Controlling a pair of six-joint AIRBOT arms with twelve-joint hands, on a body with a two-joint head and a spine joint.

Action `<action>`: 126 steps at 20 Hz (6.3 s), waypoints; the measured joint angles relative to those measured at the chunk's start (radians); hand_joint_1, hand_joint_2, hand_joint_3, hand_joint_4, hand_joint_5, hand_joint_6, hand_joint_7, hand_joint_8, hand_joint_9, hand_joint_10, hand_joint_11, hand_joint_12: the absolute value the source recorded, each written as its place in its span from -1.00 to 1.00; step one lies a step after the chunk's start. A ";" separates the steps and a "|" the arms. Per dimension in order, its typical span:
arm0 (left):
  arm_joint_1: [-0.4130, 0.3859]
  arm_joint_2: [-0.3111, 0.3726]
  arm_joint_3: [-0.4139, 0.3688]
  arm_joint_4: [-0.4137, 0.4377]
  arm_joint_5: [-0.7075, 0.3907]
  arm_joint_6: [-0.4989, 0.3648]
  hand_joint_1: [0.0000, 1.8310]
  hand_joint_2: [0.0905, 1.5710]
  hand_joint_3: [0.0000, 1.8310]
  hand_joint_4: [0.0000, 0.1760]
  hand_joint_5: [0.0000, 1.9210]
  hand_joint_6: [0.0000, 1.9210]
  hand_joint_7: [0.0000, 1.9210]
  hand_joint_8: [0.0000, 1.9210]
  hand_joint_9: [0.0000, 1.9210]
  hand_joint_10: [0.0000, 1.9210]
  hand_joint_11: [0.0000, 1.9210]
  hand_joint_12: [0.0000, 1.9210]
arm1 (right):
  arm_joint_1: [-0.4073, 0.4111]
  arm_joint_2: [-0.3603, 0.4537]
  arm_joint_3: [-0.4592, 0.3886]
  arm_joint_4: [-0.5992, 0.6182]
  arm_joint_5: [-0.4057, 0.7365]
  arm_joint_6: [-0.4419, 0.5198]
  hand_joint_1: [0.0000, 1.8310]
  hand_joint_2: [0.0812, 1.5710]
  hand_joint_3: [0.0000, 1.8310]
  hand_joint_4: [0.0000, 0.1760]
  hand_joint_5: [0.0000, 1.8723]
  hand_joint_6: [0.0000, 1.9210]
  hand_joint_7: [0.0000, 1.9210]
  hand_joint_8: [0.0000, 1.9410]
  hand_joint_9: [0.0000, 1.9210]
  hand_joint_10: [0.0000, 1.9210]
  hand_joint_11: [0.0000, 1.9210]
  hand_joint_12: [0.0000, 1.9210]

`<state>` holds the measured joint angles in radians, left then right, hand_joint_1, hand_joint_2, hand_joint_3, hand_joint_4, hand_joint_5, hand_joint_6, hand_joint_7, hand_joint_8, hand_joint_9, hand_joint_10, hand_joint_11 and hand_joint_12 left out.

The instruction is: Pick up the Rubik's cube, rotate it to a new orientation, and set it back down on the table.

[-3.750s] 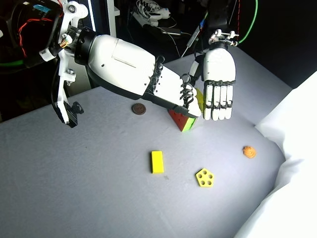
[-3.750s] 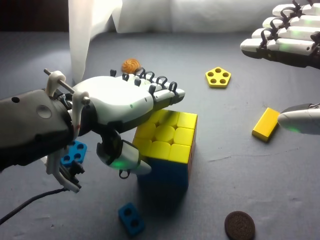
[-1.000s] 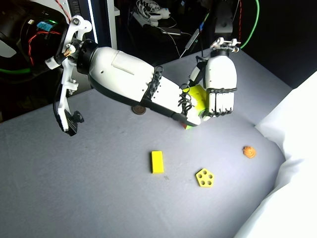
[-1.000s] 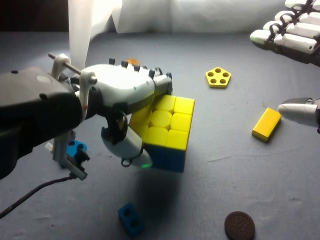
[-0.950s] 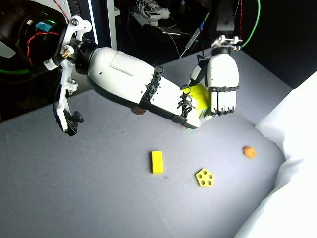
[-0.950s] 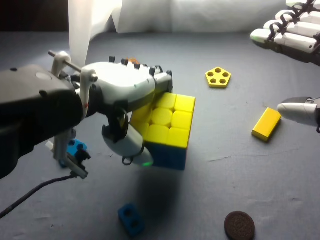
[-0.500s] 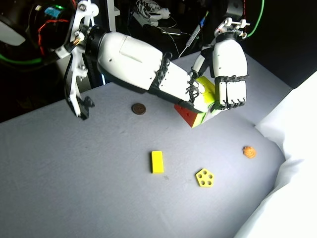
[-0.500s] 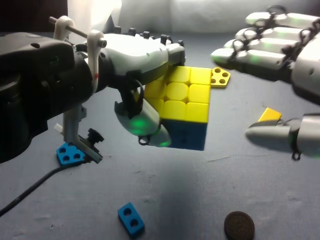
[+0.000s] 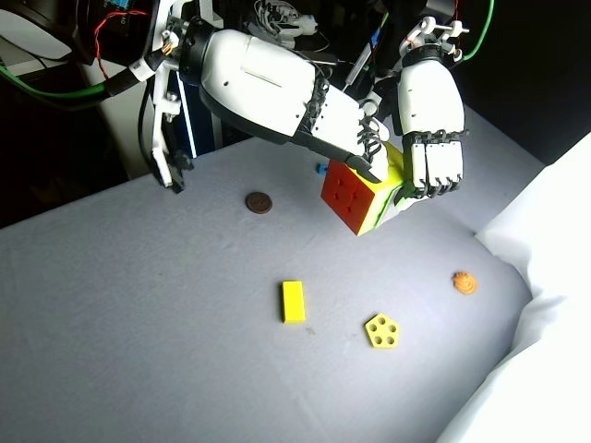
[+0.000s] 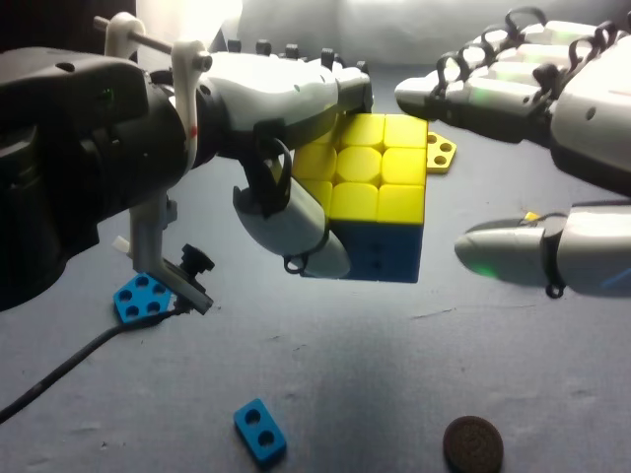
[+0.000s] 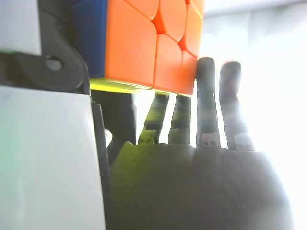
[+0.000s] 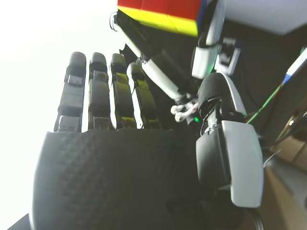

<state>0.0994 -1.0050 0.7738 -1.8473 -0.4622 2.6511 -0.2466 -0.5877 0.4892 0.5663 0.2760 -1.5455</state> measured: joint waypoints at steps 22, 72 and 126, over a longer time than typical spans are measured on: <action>-0.001 0.000 0.003 -0.008 -0.011 0.000 0.21 0.17 -1.00 -1.00 -0.87 0.84 -1.00 0.97 -0.91 1.00 -0.96 1.00 | -0.007 0.003 -0.010 0.443 -0.096 -0.402 -0.53 0.50 -1.00 -1.00 -0.89 -1.00 -0.71 0.46 -0.81 0.44 -1.00 0.11; -0.023 -0.001 0.018 -0.022 -0.061 0.014 0.22 0.24 -0.99 -1.00 -0.89 0.81 -1.00 0.98 -0.93 1.00 -0.98 1.00 | -0.121 -0.195 0.062 0.467 -0.021 -0.494 -0.53 0.48 -1.00 -1.00 -0.88 -1.00 -0.68 0.37 -0.79 0.37 -1.00 0.12; -0.040 -0.001 0.024 -0.038 -0.062 0.003 0.22 0.20 -1.00 -1.00 -0.86 0.77 -0.99 0.91 -0.91 0.92 -0.99 1.00 | -0.138 -0.233 0.072 0.653 0.012 -0.671 -0.53 0.49 -1.00 -1.00 -0.86 -1.00 -0.71 0.41 -0.81 0.38 -1.00 0.06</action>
<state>0.0597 -1.0061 0.7979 -1.8854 -0.5243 2.6545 -0.3851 -0.8204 0.5613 1.2198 0.2878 -2.2169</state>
